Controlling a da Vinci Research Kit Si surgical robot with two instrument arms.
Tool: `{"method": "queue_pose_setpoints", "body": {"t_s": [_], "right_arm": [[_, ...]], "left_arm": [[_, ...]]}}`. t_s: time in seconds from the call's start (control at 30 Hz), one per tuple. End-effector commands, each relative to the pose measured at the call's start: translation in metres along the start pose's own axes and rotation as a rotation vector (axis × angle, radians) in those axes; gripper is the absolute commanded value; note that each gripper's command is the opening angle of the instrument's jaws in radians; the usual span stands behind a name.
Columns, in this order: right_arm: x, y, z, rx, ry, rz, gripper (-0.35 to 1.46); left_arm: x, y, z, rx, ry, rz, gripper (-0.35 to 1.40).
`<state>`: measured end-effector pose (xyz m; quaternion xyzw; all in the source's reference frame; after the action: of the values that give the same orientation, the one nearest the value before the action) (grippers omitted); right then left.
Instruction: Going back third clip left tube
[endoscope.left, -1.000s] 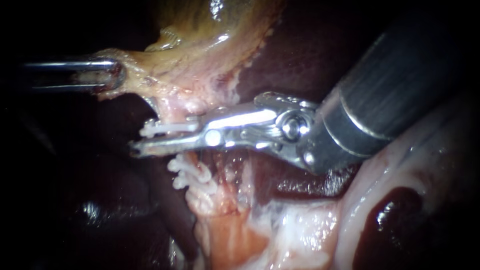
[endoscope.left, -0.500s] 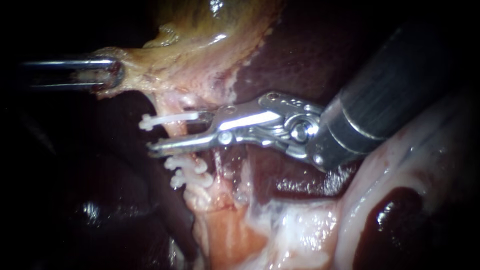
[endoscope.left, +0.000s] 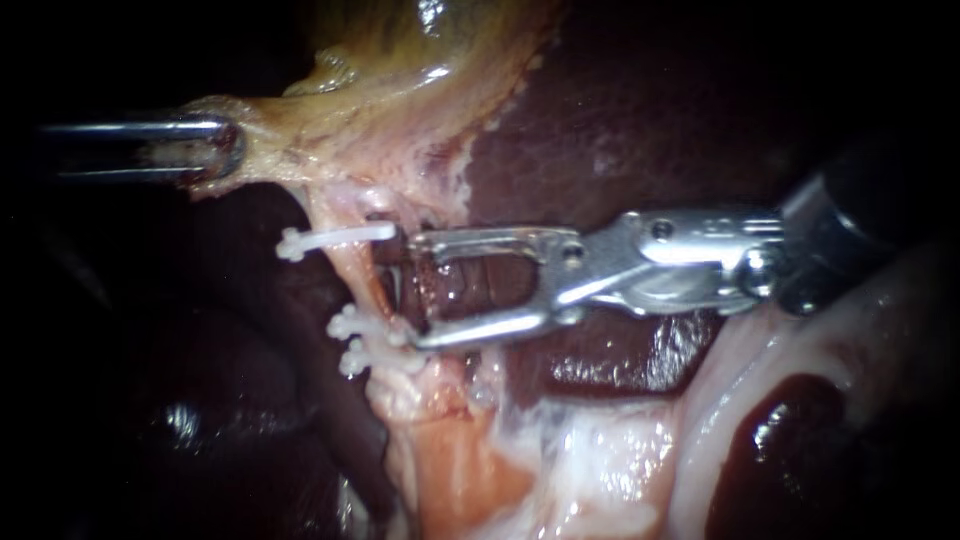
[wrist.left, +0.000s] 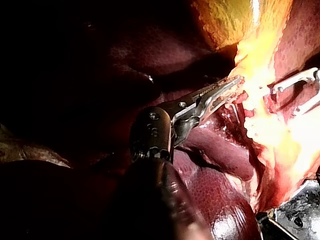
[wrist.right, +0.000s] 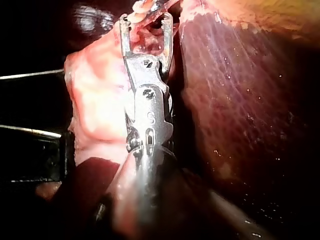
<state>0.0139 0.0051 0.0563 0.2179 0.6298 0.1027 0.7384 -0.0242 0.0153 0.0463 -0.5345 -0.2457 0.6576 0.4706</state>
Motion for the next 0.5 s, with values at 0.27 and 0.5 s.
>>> {"method": "queue_pose_setpoints", "body": {"t_s": [0.27, 0.5], "right_arm": [[-0.0008, -0.0016, -0.0079, -0.028, -0.025, -0.038, 0.50], [-0.0006, -0.0014, -0.0095, -0.031, -0.070, -0.044, 0.50]], "left_arm": [[0.0000, 0.0000, 0.0000, -0.001, 0.000, 0.000, -0.35], [0.0000, 0.0000, 0.0001, -0.001, 0.000, 0.000, -0.35]]}}
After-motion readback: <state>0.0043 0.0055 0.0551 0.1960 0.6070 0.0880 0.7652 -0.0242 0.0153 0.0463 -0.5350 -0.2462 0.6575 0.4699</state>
